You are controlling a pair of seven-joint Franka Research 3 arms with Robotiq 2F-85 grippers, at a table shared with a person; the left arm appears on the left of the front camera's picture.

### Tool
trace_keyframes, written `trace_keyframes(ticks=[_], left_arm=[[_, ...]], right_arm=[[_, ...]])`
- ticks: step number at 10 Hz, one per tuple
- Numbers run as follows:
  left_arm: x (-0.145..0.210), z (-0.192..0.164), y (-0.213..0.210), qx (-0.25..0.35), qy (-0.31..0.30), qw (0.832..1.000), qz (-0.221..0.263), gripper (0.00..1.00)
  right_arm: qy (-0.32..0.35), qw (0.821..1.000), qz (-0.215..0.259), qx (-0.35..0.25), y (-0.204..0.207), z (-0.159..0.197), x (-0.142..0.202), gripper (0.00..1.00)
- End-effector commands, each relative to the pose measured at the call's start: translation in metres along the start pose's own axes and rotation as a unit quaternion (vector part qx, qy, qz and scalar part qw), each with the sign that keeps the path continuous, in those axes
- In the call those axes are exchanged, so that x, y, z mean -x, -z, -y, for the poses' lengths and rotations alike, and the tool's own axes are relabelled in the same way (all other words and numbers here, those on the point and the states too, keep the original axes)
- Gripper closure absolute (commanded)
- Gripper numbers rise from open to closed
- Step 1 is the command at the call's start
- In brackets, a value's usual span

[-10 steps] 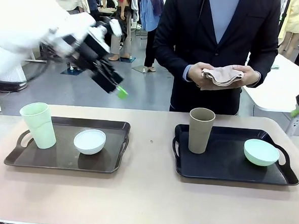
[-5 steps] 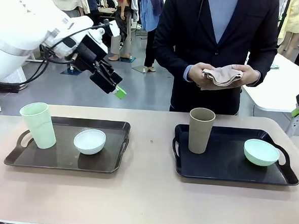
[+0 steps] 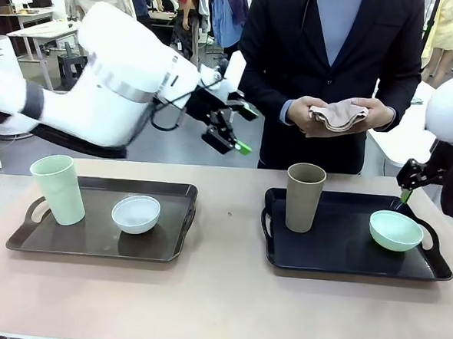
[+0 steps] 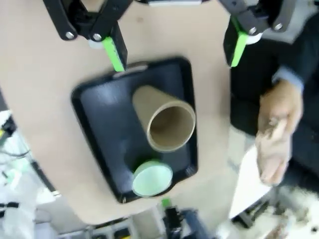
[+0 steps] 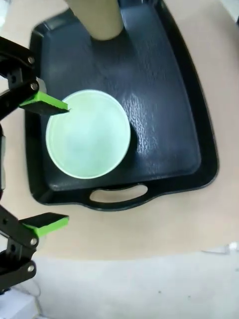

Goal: Set up a tray with a mat and arrange the tableware.
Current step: Pick up the Picnic Bowl and Reusable plastic cup from the Handle tray in front of the human's position and hold them in the air.

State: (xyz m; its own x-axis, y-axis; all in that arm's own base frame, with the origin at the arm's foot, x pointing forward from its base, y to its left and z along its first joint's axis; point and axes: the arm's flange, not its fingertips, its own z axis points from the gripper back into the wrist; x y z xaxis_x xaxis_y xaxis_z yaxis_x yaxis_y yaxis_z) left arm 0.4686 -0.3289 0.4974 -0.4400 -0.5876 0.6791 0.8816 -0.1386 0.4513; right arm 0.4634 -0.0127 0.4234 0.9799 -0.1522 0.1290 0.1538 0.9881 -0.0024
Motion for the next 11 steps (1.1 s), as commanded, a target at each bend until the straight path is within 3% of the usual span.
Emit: trace_keyframes(ticks=[1, 2, 3, 4, 7, 9, 10, 11], left_arm=[[0.021, 0.0, 0.007, 0.123, -0.135, 0.983, 0.017, 0.0], [0.0, 0.0, 0.0, 0.0, 0.0, 1.0, 0.0, 0.0], [0.012, 0.003, 0.018, 0.047, -0.033, 0.998, 0.033, 0.0], [0.022, -0.003, 0.032, 0.055, -0.059, 0.997, -0.013, 0.0], [0.059, -0.005, 0.07, 0.091, -0.146, 0.984, -0.035, 0.0], [0.064, -0.01, 0.097, 0.103, -0.195, 0.975, 0.005, 0.0], [0.073, 0.011, 0.074, 0.094, -0.142, 0.985, -0.03, 0.0], [0.073, 0.011, 0.074, 0.094, -0.142, 0.985, -0.03, 0.0]], right_arm=[[0.007, 1.0, 0.001, -0.02, -0.012, 0.007, 0.003, 0.0], [0.007, 1.0, 0.001, -0.02, -0.012, 0.007, 0.003, 0.0], [0.0, 1.0, -0.001, 0.001, 0.002, 0.0, 0.0, 0.0], [-0.017, 0.999, -0.029, -0.019, 0.014, 0.002, -0.009, 0.0], [-0.059, 0.996, -0.043, -0.043, 0.057, 0.004, -0.018, 0.0], [-0.051, 0.998, -0.02, -0.033, 0.073, 0.002, -0.024, 0.0], [-0.058, 0.997, -0.05, -0.03, 0.064, 0.002, -0.007, 0.0], [-0.058, 0.997, -0.05, -0.03, 0.064, 0.002, -0.007, 0.0]])
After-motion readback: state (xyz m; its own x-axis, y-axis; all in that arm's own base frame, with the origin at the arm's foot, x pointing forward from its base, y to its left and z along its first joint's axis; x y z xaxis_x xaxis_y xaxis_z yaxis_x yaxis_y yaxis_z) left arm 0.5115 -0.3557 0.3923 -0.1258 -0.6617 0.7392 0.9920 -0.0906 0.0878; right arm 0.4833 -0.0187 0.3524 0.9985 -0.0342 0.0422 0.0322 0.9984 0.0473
